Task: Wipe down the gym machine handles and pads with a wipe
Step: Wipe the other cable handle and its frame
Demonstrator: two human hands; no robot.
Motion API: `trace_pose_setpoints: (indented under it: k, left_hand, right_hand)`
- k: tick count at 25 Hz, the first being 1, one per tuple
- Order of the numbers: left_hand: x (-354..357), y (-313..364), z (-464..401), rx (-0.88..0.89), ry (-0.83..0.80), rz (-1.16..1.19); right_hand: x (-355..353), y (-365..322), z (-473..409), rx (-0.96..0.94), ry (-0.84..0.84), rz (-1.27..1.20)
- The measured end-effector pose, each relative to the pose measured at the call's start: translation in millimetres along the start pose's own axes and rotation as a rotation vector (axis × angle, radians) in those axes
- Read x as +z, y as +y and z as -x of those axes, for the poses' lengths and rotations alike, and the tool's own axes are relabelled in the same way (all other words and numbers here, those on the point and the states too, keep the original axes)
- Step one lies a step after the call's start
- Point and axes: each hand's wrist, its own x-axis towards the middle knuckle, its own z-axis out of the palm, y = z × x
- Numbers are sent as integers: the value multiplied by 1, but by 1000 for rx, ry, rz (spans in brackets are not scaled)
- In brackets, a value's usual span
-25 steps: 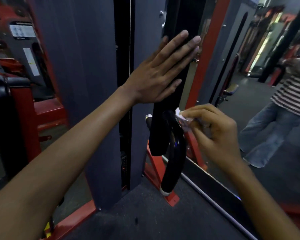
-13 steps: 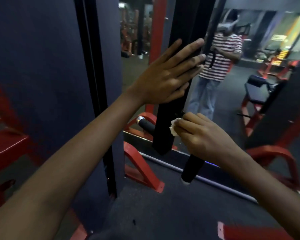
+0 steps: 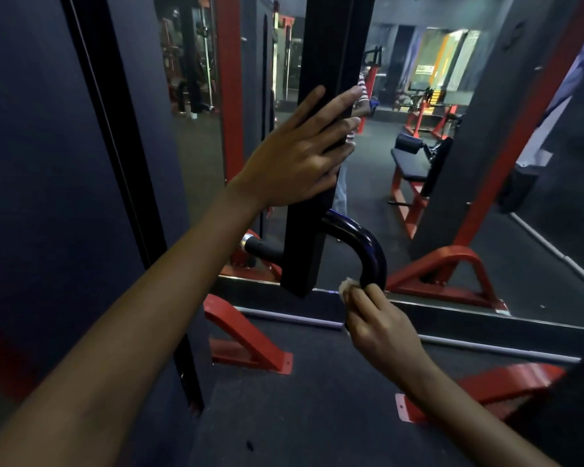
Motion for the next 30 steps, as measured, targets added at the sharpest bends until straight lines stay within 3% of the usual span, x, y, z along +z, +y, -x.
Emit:
trace_pose_setpoints:
  k: [8, 11, 14, 20, 27, 30]
  left_hand:
    - [7, 2, -2, -16, 14, -4]
    - [9, 2, 0, -11, 31, -1]
    - [7, 4, 1, -17, 49, -5]
    - [2, 6, 2, -25, 31, -42]
    - [4, 11, 4, -65, 35, -18]
    - [3, 11, 4, -72, 24, -8]
  right_hand:
    - [28, -32, 19, 153, -331, -66]
    - [-2, -27, -3, 174, -124, -160]
    - [-44, -6, -55, 36, 113, -135]
    - [-42, 43, -110, -305, -22, 92]
    - [-43, 48, -69, -323, -97, 54]
    - [-36, 37, -47, -236, -97, 87]
